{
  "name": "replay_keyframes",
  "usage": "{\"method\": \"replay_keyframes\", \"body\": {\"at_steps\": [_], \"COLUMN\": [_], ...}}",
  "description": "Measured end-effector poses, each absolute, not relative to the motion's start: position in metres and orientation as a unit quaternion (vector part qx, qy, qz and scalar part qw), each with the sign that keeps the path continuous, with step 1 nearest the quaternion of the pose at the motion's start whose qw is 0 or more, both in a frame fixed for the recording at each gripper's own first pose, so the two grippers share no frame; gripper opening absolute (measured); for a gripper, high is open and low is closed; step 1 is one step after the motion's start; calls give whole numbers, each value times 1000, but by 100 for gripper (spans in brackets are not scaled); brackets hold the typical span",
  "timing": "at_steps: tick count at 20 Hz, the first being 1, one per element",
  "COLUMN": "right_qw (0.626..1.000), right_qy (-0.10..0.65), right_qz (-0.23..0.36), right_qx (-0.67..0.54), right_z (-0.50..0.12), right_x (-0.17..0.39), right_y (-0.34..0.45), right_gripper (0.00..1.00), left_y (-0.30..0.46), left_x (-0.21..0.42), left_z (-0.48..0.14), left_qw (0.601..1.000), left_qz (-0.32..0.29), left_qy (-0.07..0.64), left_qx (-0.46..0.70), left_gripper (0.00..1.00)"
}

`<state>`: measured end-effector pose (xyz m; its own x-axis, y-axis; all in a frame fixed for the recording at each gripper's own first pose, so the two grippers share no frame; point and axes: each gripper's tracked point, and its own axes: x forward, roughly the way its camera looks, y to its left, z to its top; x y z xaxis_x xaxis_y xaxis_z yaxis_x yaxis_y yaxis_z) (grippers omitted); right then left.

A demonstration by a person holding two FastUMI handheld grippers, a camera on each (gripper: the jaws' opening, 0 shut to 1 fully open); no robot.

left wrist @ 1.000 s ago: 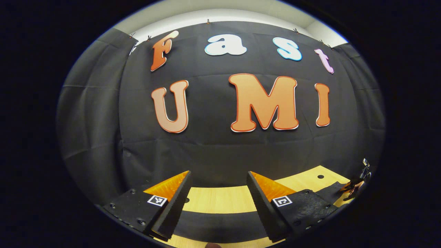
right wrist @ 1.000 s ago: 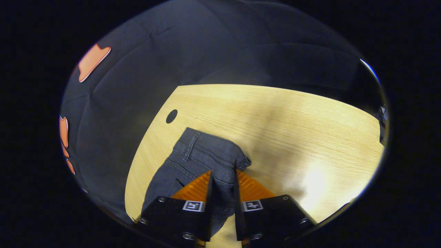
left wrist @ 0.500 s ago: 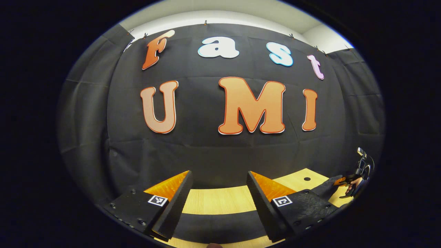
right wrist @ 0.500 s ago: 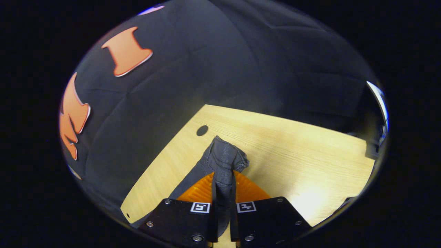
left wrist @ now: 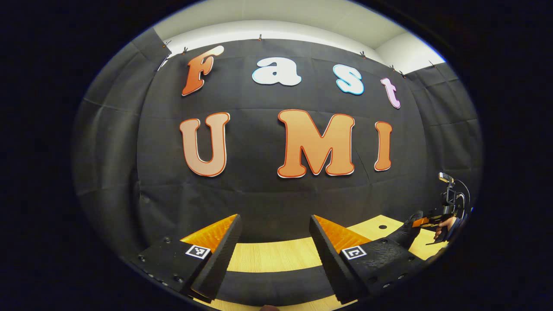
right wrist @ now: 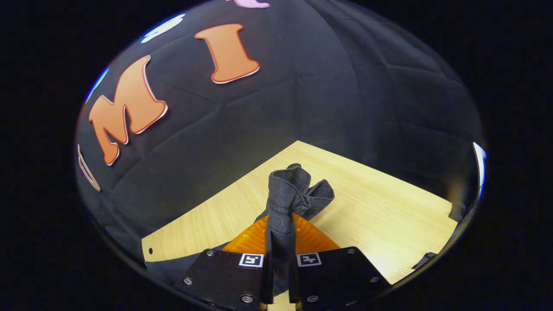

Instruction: Grasp the waist and the cuffs of the jeans and fold them to make the two legs overlap; first hold the waist and fold one-third of the jeans toward the cuffs, then hold the cuffs and fold the remaining one-third in the same direction to finish folding.

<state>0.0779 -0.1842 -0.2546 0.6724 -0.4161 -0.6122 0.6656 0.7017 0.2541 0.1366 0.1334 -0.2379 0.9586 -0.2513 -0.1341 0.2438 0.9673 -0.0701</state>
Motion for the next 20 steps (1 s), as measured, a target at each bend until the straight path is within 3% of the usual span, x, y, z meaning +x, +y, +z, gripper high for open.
{"method": "replay_keyframes", "body": {"at_steps": [10,20], "right_qw": [924,938], "right_qy": [266,304], "right_qz": [-210,-116], "right_qx": [178,122], "right_z": [-220,-242], "right_x": [116,142], "right_y": [-86,21], "right_gripper": [14,13], "left_y": [187,237], "left_x": [126,112], "left_z": [-245,-261], "left_qw": [992,993], "left_qz": [-87,-35], "left_qy": [78,94], "left_qx": [-42,-57], "left_gripper": [94,96]}}
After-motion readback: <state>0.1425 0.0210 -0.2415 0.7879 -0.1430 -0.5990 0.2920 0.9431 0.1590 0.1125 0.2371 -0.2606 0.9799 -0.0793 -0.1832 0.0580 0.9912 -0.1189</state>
